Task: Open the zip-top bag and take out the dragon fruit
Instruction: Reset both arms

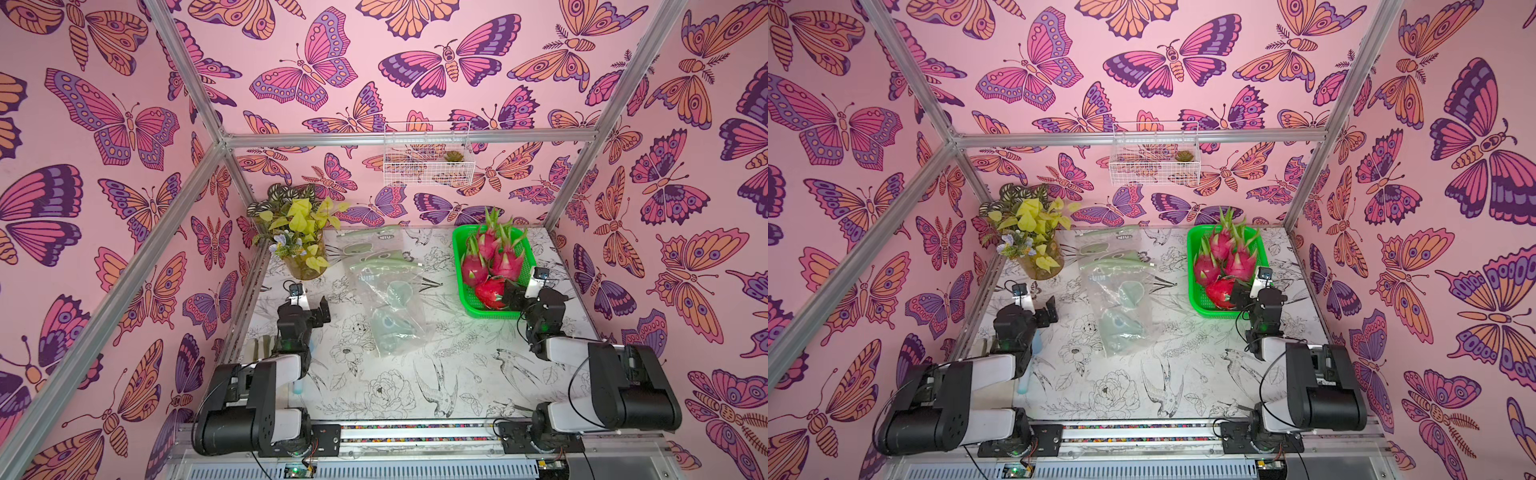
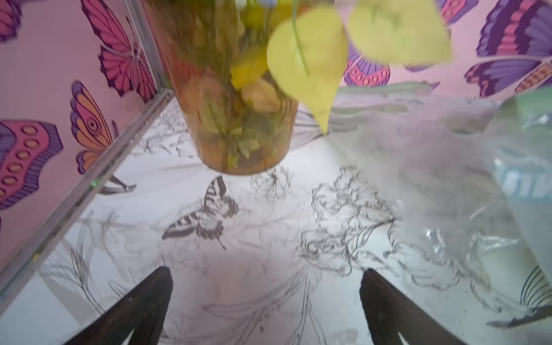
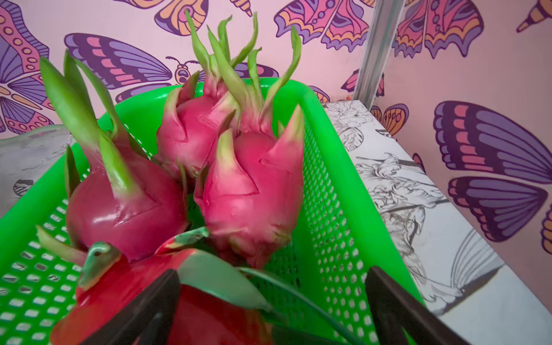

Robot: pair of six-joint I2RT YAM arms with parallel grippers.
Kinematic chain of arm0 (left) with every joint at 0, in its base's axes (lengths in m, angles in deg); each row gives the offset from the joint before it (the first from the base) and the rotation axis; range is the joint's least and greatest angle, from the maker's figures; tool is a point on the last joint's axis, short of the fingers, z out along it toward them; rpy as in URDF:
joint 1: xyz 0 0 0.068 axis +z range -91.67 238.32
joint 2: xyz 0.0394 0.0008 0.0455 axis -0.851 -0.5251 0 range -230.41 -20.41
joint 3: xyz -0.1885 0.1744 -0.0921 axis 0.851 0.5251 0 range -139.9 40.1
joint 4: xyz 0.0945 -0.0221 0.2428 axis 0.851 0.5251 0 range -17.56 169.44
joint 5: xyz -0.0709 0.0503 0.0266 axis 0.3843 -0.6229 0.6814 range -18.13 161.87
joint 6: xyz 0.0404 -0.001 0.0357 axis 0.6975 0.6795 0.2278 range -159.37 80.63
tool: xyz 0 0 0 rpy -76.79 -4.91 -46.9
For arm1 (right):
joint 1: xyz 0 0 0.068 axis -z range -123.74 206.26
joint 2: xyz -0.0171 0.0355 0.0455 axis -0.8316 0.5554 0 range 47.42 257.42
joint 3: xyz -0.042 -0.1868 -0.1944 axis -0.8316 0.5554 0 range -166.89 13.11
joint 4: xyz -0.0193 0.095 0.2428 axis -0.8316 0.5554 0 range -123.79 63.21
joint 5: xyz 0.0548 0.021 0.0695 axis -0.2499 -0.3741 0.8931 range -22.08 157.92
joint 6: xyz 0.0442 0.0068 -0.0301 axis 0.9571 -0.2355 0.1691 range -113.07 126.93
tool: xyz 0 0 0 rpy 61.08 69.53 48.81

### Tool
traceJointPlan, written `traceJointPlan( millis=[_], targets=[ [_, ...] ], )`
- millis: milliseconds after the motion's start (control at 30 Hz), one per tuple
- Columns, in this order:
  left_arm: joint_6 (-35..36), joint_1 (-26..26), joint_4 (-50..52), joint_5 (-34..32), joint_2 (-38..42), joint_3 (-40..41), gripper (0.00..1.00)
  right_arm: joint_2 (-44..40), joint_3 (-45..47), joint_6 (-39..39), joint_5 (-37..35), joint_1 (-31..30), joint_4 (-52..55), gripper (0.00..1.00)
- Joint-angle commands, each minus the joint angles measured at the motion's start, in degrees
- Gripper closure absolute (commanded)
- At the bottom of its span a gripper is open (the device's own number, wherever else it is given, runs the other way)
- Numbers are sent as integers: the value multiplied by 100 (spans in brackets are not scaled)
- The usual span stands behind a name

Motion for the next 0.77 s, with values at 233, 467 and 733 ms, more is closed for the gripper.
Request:
traceJointPlan(
  millis=[233, 467, 733],
  targets=[
    [131, 33, -493, 148, -857, -532, 0, 211, 18, -36, 411, 0, 307, 1],
    [119, 22, -263, 136, -804, -576, 0, 211, 18, -39, 411, -4, 315, 1],
    [136, 5, -442, 106, -844, -538, 0, 190, 28, -56, 350, -48, 318, 1]
  ],
)
